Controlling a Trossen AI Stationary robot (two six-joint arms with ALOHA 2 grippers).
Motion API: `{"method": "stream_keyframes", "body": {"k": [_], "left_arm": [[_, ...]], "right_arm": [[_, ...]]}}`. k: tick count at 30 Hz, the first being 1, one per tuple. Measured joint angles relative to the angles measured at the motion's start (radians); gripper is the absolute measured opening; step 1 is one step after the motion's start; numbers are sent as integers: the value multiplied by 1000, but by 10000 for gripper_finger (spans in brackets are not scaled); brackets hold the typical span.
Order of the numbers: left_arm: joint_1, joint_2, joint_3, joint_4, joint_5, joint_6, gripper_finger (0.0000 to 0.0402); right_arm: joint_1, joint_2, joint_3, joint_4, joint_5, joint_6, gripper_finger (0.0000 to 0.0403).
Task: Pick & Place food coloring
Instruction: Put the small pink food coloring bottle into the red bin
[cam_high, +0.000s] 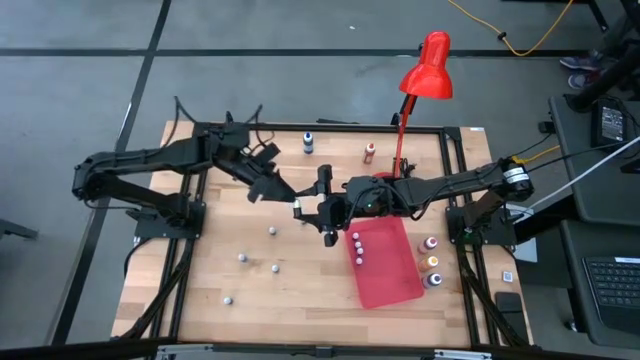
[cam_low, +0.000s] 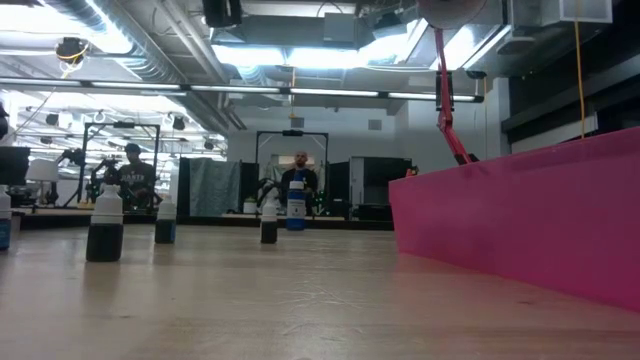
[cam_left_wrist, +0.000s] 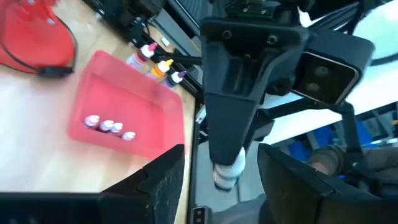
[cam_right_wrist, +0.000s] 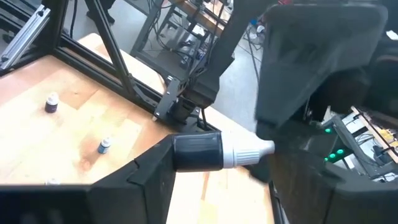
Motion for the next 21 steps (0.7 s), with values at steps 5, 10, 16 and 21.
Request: {"method": "stream_keyframes", "body": {"k": [5,10,16,21], "left_arm": [[15,-75,0,-82,-67,89,196],[-18,-106,0,-95,-179,103,195],[-62,-86,0,-96,-237,95,194],[-76,-81,0,-94,-275,77,194]], "right_arm": [[0,-3,0,-2,4,0,229],[0,-3,0,-2,32,-3,244],[0,-3,0,-2,39,-4,226],[0,-3,0,-2,47,-6,241]]}}
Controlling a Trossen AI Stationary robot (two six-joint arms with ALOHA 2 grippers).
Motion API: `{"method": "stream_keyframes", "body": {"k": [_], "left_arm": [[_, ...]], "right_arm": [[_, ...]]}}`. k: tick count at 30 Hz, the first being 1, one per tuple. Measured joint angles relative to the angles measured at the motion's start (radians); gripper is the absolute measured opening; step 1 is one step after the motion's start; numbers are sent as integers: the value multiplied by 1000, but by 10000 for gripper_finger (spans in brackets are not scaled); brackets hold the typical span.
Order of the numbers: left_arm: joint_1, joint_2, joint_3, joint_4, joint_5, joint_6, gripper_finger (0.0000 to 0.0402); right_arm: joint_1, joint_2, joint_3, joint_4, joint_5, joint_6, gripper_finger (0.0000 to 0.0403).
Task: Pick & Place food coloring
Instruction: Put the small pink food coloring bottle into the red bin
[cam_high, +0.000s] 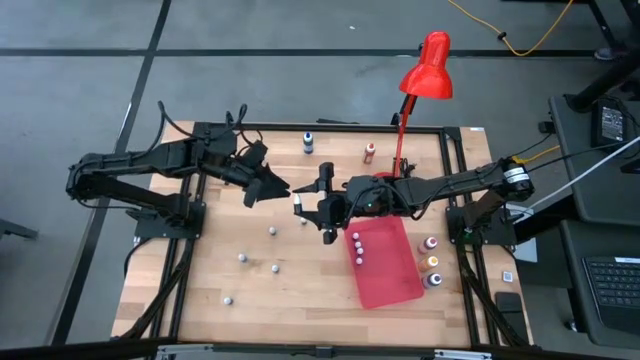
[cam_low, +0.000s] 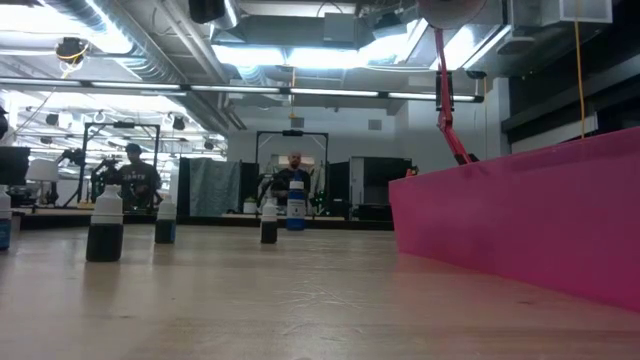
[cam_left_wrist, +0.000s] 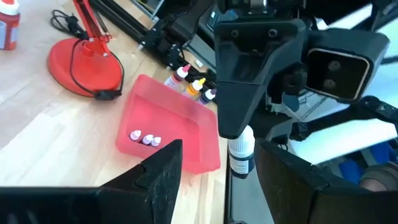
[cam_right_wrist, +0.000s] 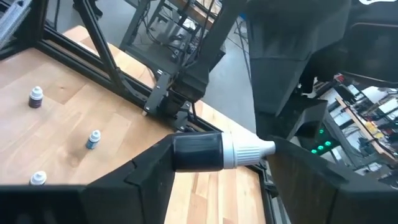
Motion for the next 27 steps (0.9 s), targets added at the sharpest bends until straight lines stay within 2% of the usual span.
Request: {"method": "stream_keyframes", "body": {"k": [9,18,23,27], "left_arm": [[-56,6,-23,58,-5,-61,194],[-86,6,-89,224,-46,-101,194],[-89,6,-124,231,-43,-134,194],[-105,10,-135,280,-63,-139,194]], "right_arm": [[0,0,0,9,7,-17,228],[0,0,0,9,7,-23,239],[-1,0,0,8,7,-23,231],[0,0,0,9,7,-23,239]]}}
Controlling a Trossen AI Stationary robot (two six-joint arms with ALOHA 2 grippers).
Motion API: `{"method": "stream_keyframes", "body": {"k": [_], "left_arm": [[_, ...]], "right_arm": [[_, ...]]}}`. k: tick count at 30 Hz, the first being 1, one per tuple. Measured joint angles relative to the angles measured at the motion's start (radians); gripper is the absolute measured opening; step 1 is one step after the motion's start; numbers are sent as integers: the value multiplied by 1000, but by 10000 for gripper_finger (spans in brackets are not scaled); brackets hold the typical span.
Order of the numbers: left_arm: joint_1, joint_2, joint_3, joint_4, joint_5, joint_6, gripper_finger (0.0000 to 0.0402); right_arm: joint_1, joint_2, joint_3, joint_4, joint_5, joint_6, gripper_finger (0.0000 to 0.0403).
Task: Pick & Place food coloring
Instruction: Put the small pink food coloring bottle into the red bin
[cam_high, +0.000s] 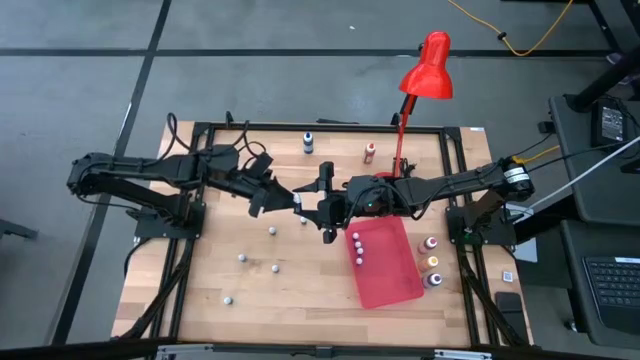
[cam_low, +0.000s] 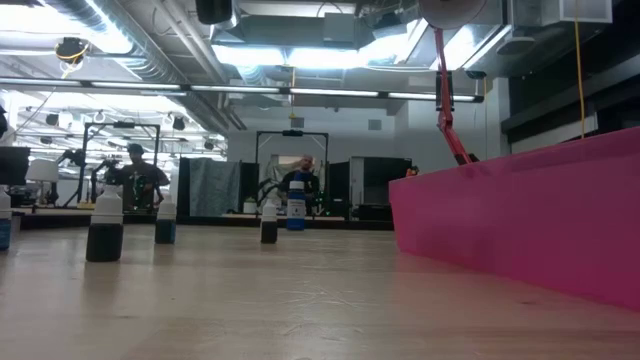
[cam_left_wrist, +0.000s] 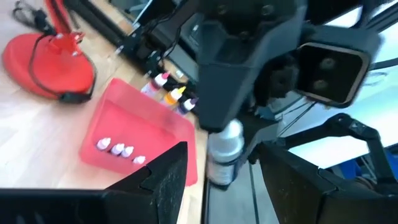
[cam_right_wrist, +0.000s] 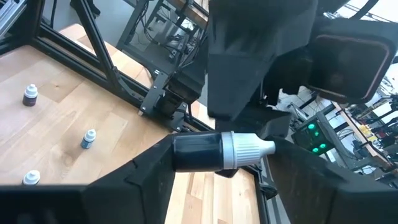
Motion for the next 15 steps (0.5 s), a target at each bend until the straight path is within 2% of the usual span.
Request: {"method": "stream_keyframes", "body": {"k": [15], "left_arm": [[-53,86,-2,84,2,-24,192]], "right_arm": [[0,0,0,-1,0,0,238]]}}
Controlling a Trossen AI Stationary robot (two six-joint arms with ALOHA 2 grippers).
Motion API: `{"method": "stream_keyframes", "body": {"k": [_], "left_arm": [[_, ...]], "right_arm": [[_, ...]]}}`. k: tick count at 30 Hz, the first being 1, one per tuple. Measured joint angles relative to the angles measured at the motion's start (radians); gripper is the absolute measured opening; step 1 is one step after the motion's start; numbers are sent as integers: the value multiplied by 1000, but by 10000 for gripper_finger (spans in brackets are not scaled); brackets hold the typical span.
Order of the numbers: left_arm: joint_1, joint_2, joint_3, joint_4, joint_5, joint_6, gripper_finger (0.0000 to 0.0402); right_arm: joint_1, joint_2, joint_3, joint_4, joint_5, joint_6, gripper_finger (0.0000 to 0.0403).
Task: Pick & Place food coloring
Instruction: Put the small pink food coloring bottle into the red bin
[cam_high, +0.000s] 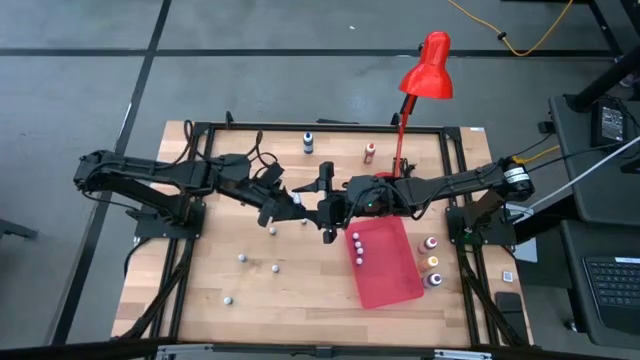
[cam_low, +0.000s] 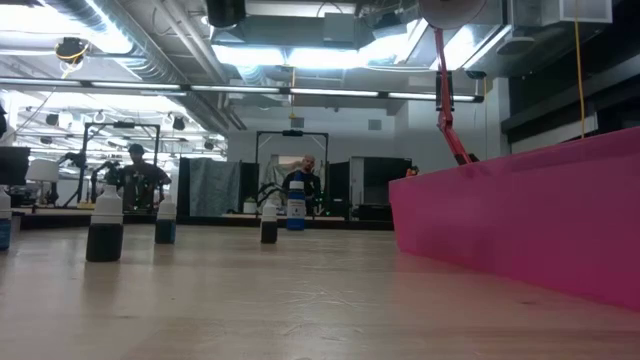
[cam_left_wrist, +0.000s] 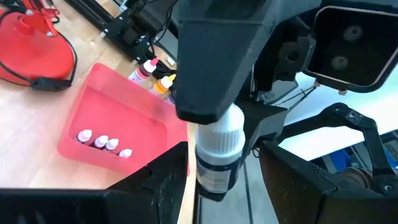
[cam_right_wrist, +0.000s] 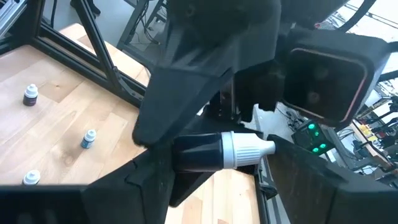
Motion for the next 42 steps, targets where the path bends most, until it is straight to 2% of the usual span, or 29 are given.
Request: {"method": "stream_keyframes", "body": {"k": [7,21,42], "left_arm": [[17,-25,0,18,-4,7,191],[21,-43,0,-47,-23,38,170],[30,-43,2,-77,-4,33,82]], "right_arm": [[0,0,0,2,0,0,233],[0,0,0,-2,0,0,236],[0,1,0,-3,0,-1,234]]}}
